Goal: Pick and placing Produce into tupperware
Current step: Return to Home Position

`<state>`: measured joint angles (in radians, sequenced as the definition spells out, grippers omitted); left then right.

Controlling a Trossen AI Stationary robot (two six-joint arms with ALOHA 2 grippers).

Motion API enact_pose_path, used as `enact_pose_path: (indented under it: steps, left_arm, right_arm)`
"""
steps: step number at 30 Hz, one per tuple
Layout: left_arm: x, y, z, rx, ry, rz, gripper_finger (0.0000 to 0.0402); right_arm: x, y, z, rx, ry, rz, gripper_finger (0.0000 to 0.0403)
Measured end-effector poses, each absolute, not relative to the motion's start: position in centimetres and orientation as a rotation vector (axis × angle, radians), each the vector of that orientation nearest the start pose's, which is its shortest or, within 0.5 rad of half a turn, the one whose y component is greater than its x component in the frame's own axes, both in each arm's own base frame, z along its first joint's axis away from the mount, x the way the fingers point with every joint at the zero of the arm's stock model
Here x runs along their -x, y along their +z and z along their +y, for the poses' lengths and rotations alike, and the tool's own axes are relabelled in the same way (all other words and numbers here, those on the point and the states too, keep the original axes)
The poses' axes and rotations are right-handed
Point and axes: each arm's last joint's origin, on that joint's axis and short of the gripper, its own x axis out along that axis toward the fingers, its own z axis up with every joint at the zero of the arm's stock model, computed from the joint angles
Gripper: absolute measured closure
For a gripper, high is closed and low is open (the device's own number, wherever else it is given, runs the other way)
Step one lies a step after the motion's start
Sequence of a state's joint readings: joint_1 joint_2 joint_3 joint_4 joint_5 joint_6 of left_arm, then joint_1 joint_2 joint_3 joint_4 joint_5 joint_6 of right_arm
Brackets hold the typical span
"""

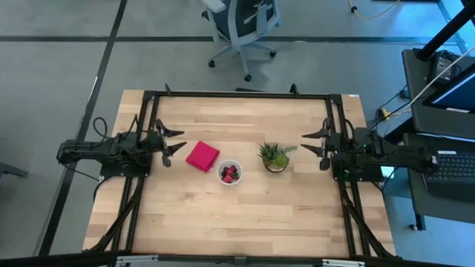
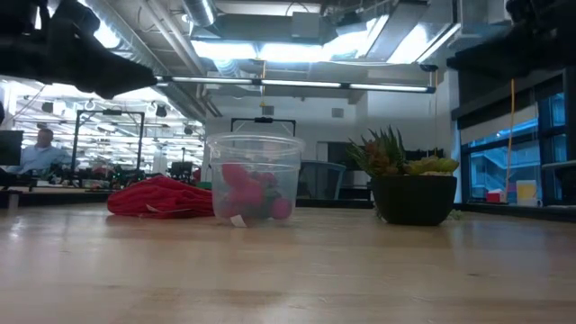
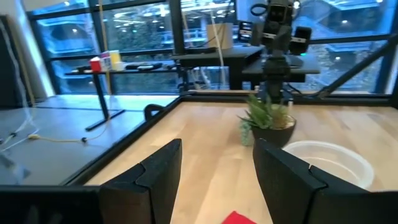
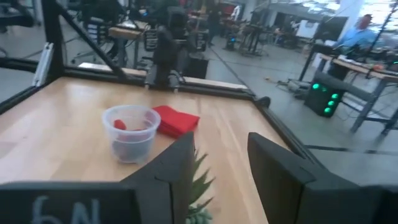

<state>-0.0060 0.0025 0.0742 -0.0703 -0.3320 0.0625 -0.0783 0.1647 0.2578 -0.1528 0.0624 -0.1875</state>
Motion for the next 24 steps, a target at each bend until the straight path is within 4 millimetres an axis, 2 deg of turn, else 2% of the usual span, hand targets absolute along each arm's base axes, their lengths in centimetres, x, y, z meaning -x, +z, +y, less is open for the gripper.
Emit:
enact_pose_path:
  steps: [12, 24]
  left_arm:
    - [-8.9, 18.2, 2.0, -0.057, 0.449, 0.01, 0.0209]
    - [-8.9, 18.1, 2.1, -0.113, 0.458, 0.03, 0.0209]
  right_arm:
    - [-8.4, 19.6, -2.0, 0.21, -0.269, 0.047, 0.0251]
    - [-8.3, 19.7, -2.4, 0.191, -0.323, 0.033, 0.0251]
